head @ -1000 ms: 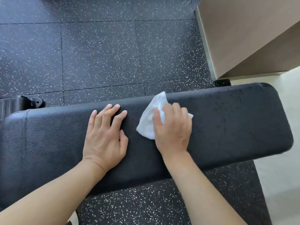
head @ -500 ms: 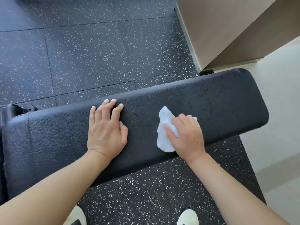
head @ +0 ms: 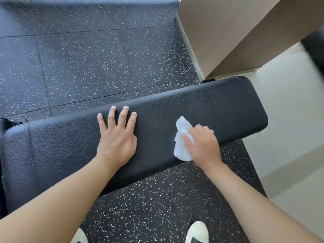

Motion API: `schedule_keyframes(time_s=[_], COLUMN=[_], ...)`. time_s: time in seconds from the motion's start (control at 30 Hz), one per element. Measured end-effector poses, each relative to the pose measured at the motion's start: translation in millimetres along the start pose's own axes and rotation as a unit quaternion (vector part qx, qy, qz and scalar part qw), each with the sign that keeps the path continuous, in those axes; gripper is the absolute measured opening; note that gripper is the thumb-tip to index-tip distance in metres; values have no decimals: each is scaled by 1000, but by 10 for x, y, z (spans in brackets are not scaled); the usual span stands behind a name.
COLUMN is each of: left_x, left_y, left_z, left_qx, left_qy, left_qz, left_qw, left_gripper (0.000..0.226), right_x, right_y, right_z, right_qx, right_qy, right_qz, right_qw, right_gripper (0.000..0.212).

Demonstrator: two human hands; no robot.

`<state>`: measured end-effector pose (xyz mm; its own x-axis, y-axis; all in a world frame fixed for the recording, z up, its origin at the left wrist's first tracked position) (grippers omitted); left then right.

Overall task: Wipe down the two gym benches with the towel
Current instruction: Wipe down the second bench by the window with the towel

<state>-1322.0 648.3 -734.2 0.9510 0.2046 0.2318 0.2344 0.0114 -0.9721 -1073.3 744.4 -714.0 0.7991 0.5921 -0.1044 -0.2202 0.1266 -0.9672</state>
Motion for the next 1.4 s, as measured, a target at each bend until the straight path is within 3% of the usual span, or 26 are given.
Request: schedule_keyframes(time_s=[0.07, 0.13, 0.3, 0.37, 0.47, 0.5, 0.57, 0.67, 0.73, 0.87, 1.07, 1.13, 1.27, 1.4], left_x=[118, 176, 198, 214, 338, 406, 517, 666, 835, 1084, 1077, 1081, 1062, 1032], left_y=[27, 18, 12, 0, -37, -42, -84, -135, -102, 119, 217, 230, 266, 291], left_z=[0, 6, -18, -6, 76, 106, 183, 443, 687, 884, 860, 872, 876, 893], left_qx=[-18, -17, -29, -37, -70, -83, -97, -80, -51, 3, 54, 57, 63, 61], left_qy=[113, 174, 149, 153, 213, 246, 280, 204, 124, -25, -52, -60, -69, -73], left_qz=[23, 24, 7, 23, 100, 125, 145, 79, 21, -26, -61, -58, -56, -55], left_qw=[993, 984, 988, 987, 969, 958, 944, 973, 991, 999, 995, 995, 994, 994], left_gripper=[64, 63, 61, 59, 58, 59, 63, 62, 56, 58, 62, 63, 64, 65], right_x=[165, -60, -1019, -1008, -642, -396, 163, 643, 472, -211, 20, 231, 335, 189], right_y=[-53, 8, 191, 153, 60, 48, 29, -43, -14, 166, 73, 59, 158, 242], right_z=[-41, -74, -325, -337, -294, -267, -182, -152, -196, -376, -326, -251, 3, 302], right_qx=[12, 11, 8, 24, 37, 34, 23, 49, 62, 48, 86, 99, 88, 71], right_qy=[149, 219, 80, 6, -192, -213, -132, 129, 195, 62, -57, -14, 173, 188], right_qz=[-7, -36, 24, 52, 62, 49, 9, -20, -7, 46, 105, 97, 76, 79], right_qw=[989, 975, 996, 998, 979, 975, 991, 990, 979, 996, 989, 990, 978, 976], right_gripper=[36, 35, 29, 29, 28, 28, 31, 30, 30, 27, 25, 26, 29, 30])
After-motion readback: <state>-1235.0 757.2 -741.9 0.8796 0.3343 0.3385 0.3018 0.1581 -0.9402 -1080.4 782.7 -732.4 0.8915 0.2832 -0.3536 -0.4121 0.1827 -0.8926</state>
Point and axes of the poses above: each hand's wrist, its own z-axis towards the middle knuckle, its own y-axis out of the palm, x = y × z, the point moved 5 cm from there along z, towards the middle knuckle, and after that the axes turned 3 degrees about -z, right-handed, at the moved point
